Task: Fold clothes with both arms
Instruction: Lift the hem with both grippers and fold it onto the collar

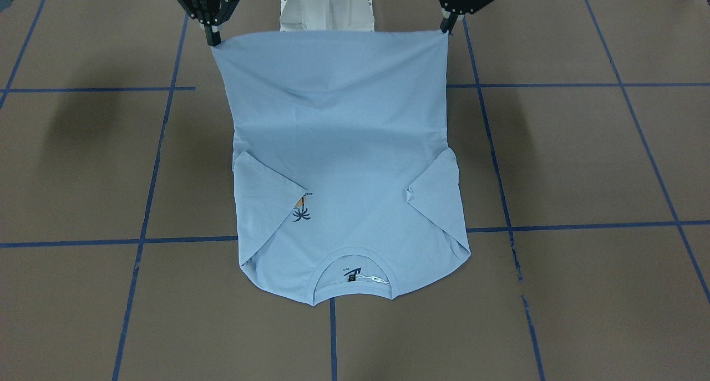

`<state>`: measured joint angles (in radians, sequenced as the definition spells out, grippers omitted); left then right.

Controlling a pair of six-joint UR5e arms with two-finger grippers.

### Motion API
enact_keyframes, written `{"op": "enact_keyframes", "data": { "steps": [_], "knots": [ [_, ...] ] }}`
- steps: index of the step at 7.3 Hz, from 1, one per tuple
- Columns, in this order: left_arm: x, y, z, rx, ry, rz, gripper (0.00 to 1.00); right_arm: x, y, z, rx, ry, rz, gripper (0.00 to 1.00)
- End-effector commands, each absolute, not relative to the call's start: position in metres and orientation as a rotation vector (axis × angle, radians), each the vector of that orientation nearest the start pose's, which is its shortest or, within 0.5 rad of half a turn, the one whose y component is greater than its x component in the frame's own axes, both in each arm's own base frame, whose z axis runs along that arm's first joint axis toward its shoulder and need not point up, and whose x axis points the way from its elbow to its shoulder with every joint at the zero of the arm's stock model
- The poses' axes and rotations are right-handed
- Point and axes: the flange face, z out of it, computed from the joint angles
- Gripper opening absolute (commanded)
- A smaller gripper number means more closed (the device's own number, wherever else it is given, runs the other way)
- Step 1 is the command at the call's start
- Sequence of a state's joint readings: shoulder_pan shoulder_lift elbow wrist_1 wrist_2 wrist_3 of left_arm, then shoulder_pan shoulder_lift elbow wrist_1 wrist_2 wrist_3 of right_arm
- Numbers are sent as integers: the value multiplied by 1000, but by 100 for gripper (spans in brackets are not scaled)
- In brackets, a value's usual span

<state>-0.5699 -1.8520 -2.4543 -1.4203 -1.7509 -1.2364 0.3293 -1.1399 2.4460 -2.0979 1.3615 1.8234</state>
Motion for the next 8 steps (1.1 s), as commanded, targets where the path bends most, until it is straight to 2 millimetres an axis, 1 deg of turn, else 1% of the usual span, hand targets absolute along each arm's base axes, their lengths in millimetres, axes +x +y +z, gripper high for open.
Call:
{"op": "enact_keyframes", "data": {
  "steps": [1, 2, 3, 4, 5, 6, 7, 8],
  "knots": [
    [289, -400, 201, 351, 856, -132, 0, -360, -383, 170, 265, -714, 686, 0],
    [304, -432, 204, 356, 818, -140, 0, -387, -426, 189, 295, -733, 701, 0],
    [323, -466, 213, 362, 799, -149, 0, -407, -467, 215, 325, -745, 705, 0],
    [335, -504, 239, 381, 795, -170, 0, -427, -507, 222, 334, -733, 702, 0],
    [352, -536, 269, 405, 802, -171, 0, -455, -540, 224, 328, -696, 705, 0],
    [377, -563, 289, 407, 796, -174, 0, -480, -568, 231, 333, -700, 714, 0],
    [399, -594, 304, 421, 742, -200, 0, -498, -586, 251, 335, -698, 714, 0],
    [415, -613, 330, 426, 709, -212, 0, -511, -597, 266, 337, -699, 713, 0]
  ]
}}
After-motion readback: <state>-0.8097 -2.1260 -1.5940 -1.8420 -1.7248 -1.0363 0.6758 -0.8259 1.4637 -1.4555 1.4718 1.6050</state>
